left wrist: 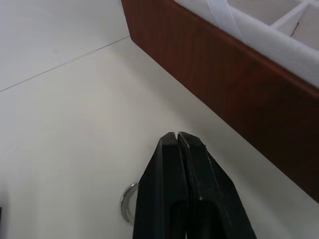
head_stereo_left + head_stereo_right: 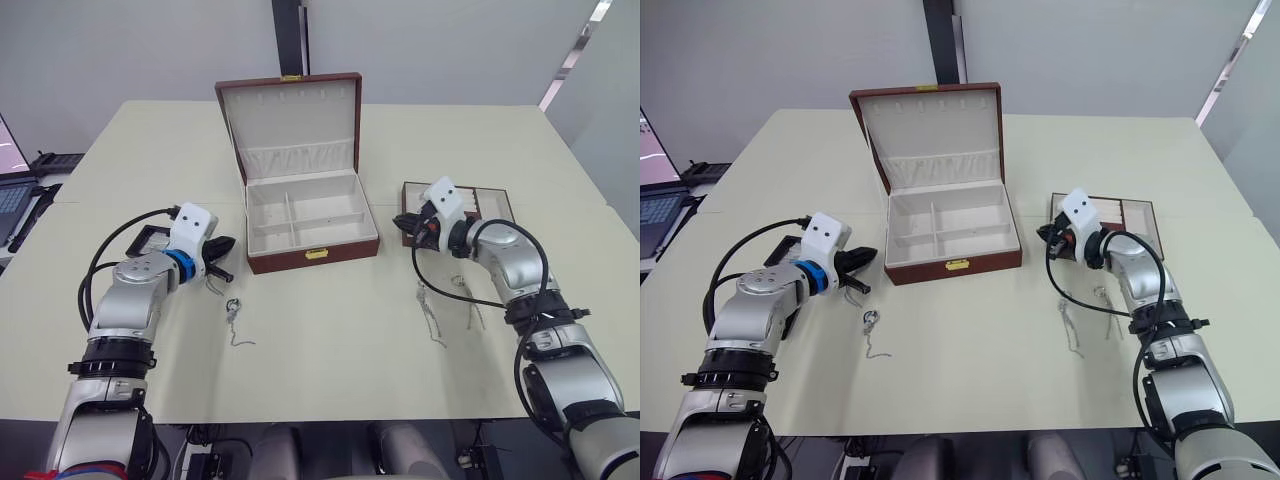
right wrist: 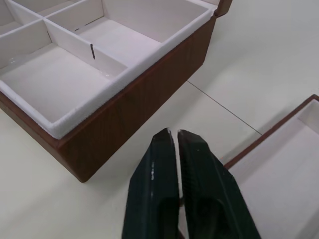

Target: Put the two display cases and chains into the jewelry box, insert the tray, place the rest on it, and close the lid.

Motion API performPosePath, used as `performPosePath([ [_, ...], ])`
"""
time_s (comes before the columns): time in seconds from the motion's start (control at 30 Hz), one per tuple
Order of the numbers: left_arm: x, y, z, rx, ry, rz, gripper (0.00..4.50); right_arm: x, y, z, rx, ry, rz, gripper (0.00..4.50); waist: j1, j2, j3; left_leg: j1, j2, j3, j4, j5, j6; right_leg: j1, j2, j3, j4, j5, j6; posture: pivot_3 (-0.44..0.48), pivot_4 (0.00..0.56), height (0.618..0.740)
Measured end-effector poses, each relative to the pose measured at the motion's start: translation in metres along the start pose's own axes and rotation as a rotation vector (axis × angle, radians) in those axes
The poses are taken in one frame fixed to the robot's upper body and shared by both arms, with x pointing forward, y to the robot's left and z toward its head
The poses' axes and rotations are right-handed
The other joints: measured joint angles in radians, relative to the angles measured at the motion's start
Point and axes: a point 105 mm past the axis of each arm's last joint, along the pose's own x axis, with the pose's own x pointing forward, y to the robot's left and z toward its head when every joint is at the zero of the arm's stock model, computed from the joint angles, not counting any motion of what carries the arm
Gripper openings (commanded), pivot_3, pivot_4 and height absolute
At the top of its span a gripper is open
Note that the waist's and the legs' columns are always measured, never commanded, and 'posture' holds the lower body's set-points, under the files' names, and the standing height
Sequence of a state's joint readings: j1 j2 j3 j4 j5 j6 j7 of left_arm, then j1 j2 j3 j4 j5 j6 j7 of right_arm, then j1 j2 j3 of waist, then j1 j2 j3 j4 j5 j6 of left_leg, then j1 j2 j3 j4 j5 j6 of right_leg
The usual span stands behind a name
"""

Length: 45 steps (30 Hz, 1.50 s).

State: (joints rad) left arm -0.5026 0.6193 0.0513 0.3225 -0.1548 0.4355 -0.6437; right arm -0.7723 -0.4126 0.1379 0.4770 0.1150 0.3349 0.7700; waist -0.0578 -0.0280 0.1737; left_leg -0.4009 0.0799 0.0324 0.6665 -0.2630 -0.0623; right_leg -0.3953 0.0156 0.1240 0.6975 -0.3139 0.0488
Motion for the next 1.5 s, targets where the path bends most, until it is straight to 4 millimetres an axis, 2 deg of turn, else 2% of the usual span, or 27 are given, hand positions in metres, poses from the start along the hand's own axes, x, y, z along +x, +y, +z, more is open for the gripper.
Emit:
performPosePath([
  [0.17,0.007,-0.016,0.002,0.008,0.004,-0.048,0.0,0.014,0.023,-0.001,-0.01,0.02,0.088,0.03,0.0,0.0,0.0,0.0,0.0,0.0,0.0,0.0,0.0,0.0,0.0,0.0,0.0,0.0,0.0,0.0,0.15,0.74],
  [0.3,0.005,-0.018,0.003,0.028,0.016,-0.059,0.0,0.012,0.029,0.0,-0.017,0.023,0.122,0.03,0.0,0.0,0.0,0.0,0.0,-0.001,0.0,0.0,-0.001,0.0,0.0,0.0,0.0,0.0,0.0,0.0,0.15,0.74],
  [0.67,-0.012,-0.043,-0.005,0.071,0.051,-0.167,0.0,-0.018,0.048,-0.015,-0.007,0.054,0.215,0.03,0.002,0.0,0.0,0.0,0.0,-0.001,-0.001,0.0,0.0,0.001,0.0,0.0,-0.001,0.0,-0.001,0.0,0.15,0.74],
  [1.0,-0.013,-0.045,-0.008,0.078,0.058,-0.176,0.0,-0.035,0.069,-0.023,0.034,0.068,0.243,0.03,0.004,0.0,0.0,0.001,-0.001,-0.003,-0.001,0.0,0.0,0.003,0.0,-0.001,-0.001,-0.001,0.0,0.0,0.15,0.74],
  [1.5,-0.017,-0.052,-0.01,0.087,0.066,-0.189,0.0,-0.043,0.072,-0.027,0.077,0.066,0.233,0.03,0.004,0.0,0.0,0.002,-0.001,-0.003,-0.001,0.0,0.0,0.005,0.0,-0.001,-0.002,-0.001,0.0,0.0,0.15,0.74],
])
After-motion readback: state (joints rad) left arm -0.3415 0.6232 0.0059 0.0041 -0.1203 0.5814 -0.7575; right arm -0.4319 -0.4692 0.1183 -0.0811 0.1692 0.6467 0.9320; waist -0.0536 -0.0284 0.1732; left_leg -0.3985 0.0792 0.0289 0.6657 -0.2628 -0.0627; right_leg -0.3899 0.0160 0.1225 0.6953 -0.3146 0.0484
